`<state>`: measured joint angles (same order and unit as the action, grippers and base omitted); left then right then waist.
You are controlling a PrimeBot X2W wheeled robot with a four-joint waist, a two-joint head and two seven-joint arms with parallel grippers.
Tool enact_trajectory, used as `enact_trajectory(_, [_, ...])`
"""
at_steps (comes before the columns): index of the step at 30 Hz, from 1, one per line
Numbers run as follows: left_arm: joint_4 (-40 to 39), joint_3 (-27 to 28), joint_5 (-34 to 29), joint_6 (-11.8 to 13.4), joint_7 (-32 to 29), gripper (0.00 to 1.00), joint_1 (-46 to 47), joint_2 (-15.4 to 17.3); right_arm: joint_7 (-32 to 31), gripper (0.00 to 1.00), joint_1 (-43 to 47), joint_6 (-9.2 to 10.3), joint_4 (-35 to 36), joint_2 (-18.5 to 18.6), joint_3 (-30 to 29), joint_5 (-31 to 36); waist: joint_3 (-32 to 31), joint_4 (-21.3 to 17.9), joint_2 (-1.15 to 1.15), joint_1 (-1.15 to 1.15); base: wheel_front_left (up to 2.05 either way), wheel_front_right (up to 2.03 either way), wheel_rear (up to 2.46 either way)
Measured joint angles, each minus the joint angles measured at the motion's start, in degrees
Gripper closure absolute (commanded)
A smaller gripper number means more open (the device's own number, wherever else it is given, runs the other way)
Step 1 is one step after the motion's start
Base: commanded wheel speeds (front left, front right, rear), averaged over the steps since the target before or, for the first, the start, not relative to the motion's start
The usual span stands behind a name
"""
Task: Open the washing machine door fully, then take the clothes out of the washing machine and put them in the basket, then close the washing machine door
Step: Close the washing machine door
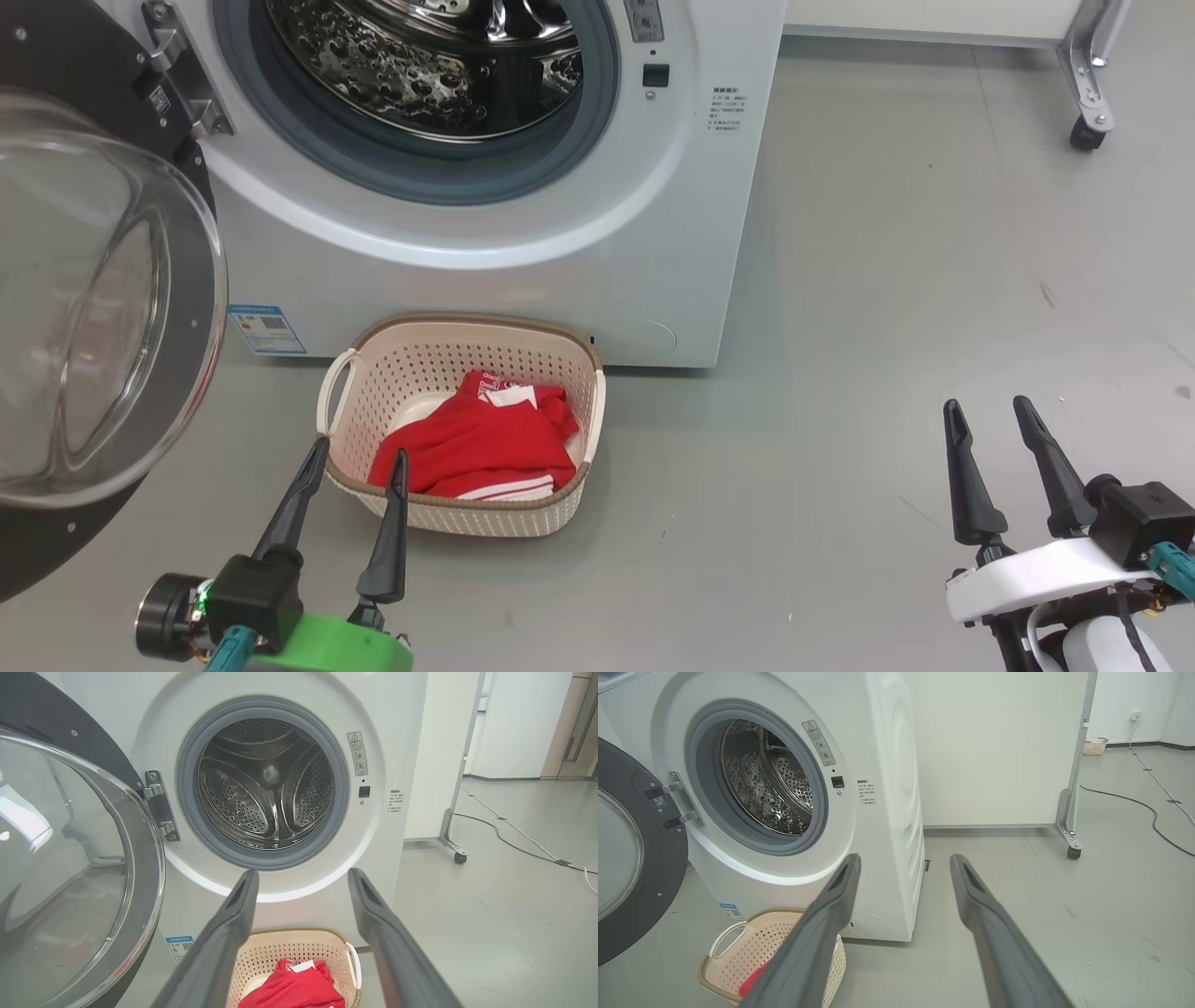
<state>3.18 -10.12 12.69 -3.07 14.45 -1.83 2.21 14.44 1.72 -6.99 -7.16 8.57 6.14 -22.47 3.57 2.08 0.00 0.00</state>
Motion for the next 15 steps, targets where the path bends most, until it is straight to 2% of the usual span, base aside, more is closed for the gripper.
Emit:
enact_trajectory(10, [-0.04,-0.32,-0.57,-0.26,0.00,0.00,0.00,0.01,0.00,0.00,0.00,0.00,0.00,0.01,0.33,0.00,0.22,0.19,0.00,0.00,-0.96,0.96,0.00])
enact_trajectory(15, [-0.18,-1.20,3.74,-0.76,0.00,0.00,-0.23,0.12,0.00,0.00,0.00,0.00,0.00,0.02,0.47,0.00,0.32,0.20,0.00,0.00,-0.67,0.67,0.00])
